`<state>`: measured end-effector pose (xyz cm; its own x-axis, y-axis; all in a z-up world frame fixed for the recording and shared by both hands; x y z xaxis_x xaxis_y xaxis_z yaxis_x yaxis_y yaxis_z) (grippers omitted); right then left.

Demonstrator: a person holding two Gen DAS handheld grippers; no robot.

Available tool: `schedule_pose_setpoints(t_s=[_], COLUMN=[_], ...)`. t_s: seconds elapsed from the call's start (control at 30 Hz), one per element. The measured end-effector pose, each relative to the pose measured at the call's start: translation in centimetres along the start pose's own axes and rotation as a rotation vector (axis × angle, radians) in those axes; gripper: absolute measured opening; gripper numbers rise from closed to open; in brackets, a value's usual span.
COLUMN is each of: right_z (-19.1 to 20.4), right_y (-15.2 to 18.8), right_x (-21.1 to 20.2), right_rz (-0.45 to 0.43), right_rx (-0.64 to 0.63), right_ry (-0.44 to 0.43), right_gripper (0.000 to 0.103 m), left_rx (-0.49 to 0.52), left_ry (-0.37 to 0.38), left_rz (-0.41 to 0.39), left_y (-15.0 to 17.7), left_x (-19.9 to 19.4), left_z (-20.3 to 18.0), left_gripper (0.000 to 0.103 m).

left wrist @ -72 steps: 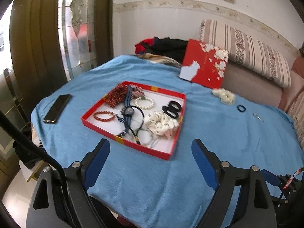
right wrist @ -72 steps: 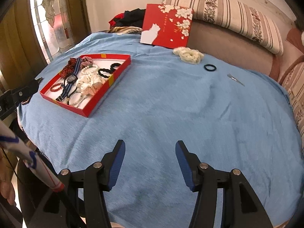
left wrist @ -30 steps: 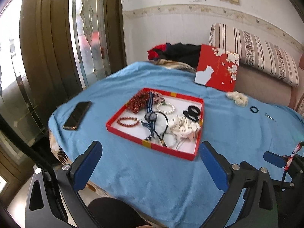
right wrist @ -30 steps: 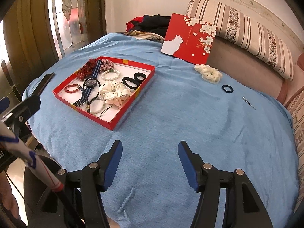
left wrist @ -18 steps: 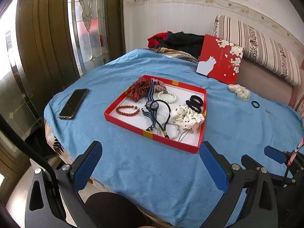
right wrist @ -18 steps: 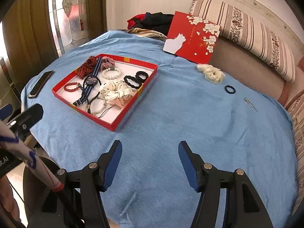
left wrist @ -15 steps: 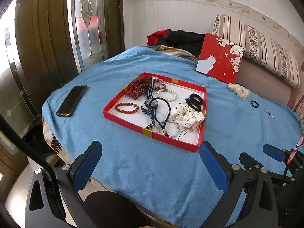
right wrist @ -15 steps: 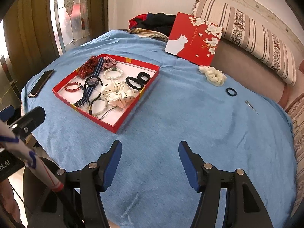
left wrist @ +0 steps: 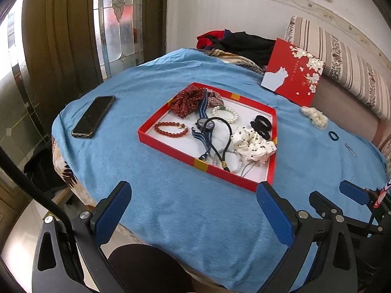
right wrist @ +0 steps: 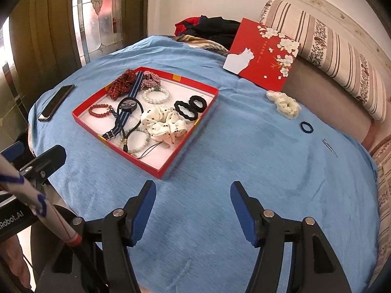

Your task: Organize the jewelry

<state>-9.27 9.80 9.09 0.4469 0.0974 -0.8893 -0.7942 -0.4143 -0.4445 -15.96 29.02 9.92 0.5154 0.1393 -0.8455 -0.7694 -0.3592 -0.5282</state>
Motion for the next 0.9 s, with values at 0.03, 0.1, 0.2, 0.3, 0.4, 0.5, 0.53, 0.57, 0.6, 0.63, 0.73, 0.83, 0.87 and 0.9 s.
schedule_pose_setpoints(t_s=[0.03,0.1,0.2,0.3,0.4,0.5,0.53,0.57,0.6,0.63,0.73,0.83,0.87,0.9], right_z=[0.1,0.4,0.8,1.2,1.6,2.0,2.0,2.1,2.1,2.1,1.9,1.7,1.6,1.4], right_y=[-0.1,-0.3,-0.5,-0.8,-1.0,-1.1,-1.2,-1.2,-1.3,-1.3,-1.3,-1.2,-1.2,-1.1], right_x=[0.1,0.2,0.4,0.5,0.7,0.8,0.9,1.0,1.0,1.1,1.3,1.5,1.5,1.6], right_rz=[0.001,0.005,0.006,0.008,0.01,0.01,0.011,0.011,0.012,0.012,0.015,0.02,0.021,0.023], right_rx=[-0.002,-0.007,-0.013,-0.02,-0.028,-0.035,-0.037,-0.039,-0.039,-0.038,-0.031,-0.023,-0.02,-0.018], right_ry=[0.0,-0.002,-0.001,-0.004,-0.008,-0.01,-0.012,-0.013,-0.013,-0.013,-0.017,-0.024,-0.027,-0.029], right_gripper=[0.068,0.068,0.068,0.068,0.068,0.068,0.068,0.069,0.069,0.069,0.069,0.069,0.069,0.069], left_rx=[-0.003,-0.01,-0.018,-0.028,-0.035,-0.038,-0.04,-0.041,-0.042,-0.043,-0.049,-0.05,-0.048,-0.049], left_ry=[0.0,0.001,0.003,0.004,0.005,0.002,0.001,0.0,-0.001,-0.002,-0.012,-0.02,-0.019,-0.017], left_rz=[0.003,0.009,0.015,0.021,0.029,0.038,0.043,0.045,0.049,0.05,0.04,0.038,0.039,0.042], left_y=[0.0,-0.1,-0.2,-0.2,-0.3,-0.3,-0.3,-0.3,-0.3,-0.3,-0.4,-0.4,-0.4,-0.4], left_x=[0.1,0.4,0.7,0.9,1.2,1.5,1.6,1.7,1.8,1.8,1.6,1.5,1.5,1.5], left_z=[0.2,0.4,0.7,1.1,1.4,1.5,1.6,1.6,1.6,1.6,1.7,1.6,1.6,1.6], left_gripper=[0.102,0.102,0.102,0.102,0.102,0.102,0.102,0.102,0.102,0.102,0.102,0.102,0.102,0.102])
Point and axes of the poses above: each gripper's, at about its wrist camera, not at the fingertips, and x roughly the way its jaws point, z to its left, y to its underside, the point moved 5 cm from there along x, roughly the way its jaws point, and after that the axes turned 12 degrees about z, right-handed, at the moved point
